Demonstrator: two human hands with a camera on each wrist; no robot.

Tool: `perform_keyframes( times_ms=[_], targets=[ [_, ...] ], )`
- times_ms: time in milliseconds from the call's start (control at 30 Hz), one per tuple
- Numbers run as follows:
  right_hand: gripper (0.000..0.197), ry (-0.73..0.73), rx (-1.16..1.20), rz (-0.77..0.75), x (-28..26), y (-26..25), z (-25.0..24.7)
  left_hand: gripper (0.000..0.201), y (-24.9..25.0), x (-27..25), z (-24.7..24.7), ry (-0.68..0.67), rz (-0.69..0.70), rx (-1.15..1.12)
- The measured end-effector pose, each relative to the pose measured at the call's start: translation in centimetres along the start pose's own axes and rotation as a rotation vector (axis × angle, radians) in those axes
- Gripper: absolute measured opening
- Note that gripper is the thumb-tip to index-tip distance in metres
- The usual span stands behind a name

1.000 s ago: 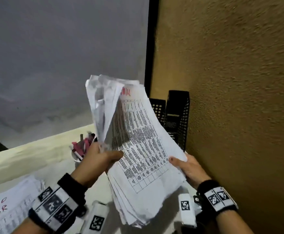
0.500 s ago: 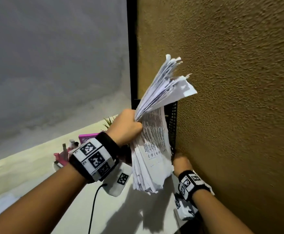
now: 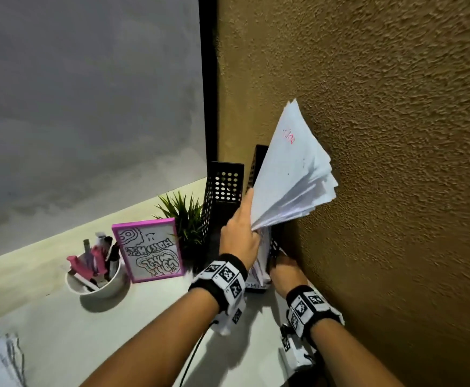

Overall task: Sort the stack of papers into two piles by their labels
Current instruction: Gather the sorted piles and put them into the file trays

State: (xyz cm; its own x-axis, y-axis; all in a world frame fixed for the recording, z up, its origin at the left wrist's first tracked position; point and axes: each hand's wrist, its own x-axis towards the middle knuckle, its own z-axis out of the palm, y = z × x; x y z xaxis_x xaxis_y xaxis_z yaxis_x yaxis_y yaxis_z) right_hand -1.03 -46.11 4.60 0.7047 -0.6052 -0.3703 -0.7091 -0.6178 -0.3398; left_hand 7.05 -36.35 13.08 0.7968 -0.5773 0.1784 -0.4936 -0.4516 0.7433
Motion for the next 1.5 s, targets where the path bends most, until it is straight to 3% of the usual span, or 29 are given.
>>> perform_keyframes(
  times_ms=[100, 300, 467, 600, 800, 933, 1067, 1200, 1300, 1367, 1500],
  targets=[
    [0.034, -0.012, -0.027, -0.006, 0.1, -0.1, -0.1, 0.079, -1.0, -0.4, 1.7, 0.022, -0.007, -0.035],
    [0.035, 0.009, 0.034, -0.050, 1.6, -0.1, 1.5, 0.037, 0.6, -0.7, 1.3, -0.082, -0.136, 0.288],
    [0.028, 0.015, 0.046, -0.006, 0.2, -0.8, 0.4, 0.020, 0.7, -0.5, 1.0, 0.065, -0.217, 0.090],
    [0.026, 0.023, 0.096, 0.037, -0.2, -1.1, -0.1, 0.031, -0.6, -1.0, 1.6, -0.031, -0.373, 0.029],
    [0.032, -0.044, 0.036, -0.013, -0.3, -0.8, 0.1, 0.046, -3.5, -2.6, 1.4, -0.202, -0.337, 0.081],
    [0.031, -0.092, 0.000, 0.001, -1.3, -0.7, -0.5, 0.032, -5.7, -6.0, -0.2, -0.236, -0.317, -0.018],
    [0.034, -0.107, 0.012, -0.030, -2.7, 0.2, 0.2, 0.011, -12.5, -12.9, -4.6, -0.138, -0.436, -0.045],
    [0.034, -0.058, 0.116, -0.002, -3.6, -0.1, 1.1, 0.006, -21.1, -21.8, -11.6, 0.030, -0.716, -0.009],
    [0.060, 0.009, 0.160, 0.039, -5.1, -0.9, 2.5, 0.005, -25.4, -28.4, -17.8, 0.220, -0.907, 0.007],
    [0.071, -0.054, 0.219, 0.081, -6.7, -2.7, 4.5, 0.006, -27.9, -32.9, -21.3, 0.352, -1.021, 0.047],
    [0.057, -0.209, 0.135, -0.054, -8.6, -8.7, 10.4, 0.024, -32.1, -40.1, -24.9, 0.513, -1.212, 0.197]
  ],
)
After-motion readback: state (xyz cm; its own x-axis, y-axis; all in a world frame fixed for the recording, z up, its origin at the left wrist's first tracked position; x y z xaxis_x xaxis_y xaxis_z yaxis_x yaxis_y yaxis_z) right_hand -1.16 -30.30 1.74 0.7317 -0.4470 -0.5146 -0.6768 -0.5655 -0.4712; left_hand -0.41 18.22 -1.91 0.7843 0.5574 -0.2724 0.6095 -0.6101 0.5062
